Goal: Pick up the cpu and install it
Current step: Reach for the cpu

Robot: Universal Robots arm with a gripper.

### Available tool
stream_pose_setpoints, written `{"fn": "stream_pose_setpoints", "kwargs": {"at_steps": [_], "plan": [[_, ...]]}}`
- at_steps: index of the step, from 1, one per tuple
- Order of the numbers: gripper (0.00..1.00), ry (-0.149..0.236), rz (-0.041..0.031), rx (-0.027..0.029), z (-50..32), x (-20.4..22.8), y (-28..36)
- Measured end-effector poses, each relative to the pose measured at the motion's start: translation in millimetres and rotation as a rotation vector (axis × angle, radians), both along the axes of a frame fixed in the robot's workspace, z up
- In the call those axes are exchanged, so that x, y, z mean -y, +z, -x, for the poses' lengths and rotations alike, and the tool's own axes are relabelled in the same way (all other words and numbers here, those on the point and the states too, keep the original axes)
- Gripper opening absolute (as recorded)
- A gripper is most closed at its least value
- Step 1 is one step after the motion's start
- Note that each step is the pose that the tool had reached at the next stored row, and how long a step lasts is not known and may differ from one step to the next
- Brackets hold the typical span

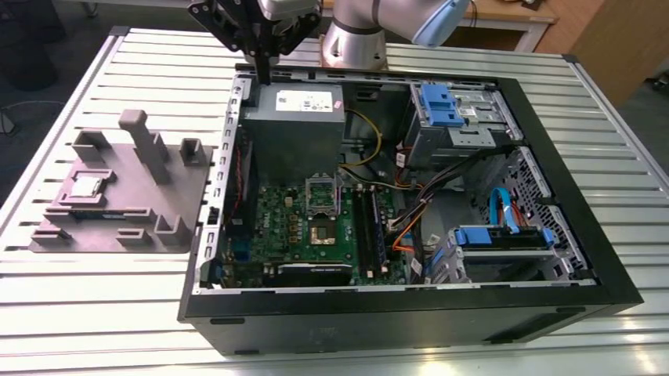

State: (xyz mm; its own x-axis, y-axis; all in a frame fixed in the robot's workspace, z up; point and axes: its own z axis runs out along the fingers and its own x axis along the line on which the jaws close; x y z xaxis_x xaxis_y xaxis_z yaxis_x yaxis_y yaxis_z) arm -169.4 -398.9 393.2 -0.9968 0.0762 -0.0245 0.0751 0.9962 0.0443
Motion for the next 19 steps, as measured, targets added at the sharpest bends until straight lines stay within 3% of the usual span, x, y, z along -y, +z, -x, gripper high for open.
{"fn": "stream_pose_setpoints", "kwargs": {"at_steps": [9, 11, 19], "plan": [[0.1, 0.0, 0.0, 0.0, 2.5, 0.0, -0.1], [0.1, 0.0, 0.0, 0.0, 7.6, 0.0, -0.1], [0.1, 0.0, 0.0, 0.0, 11.3, 0.0, -0.1]]}}
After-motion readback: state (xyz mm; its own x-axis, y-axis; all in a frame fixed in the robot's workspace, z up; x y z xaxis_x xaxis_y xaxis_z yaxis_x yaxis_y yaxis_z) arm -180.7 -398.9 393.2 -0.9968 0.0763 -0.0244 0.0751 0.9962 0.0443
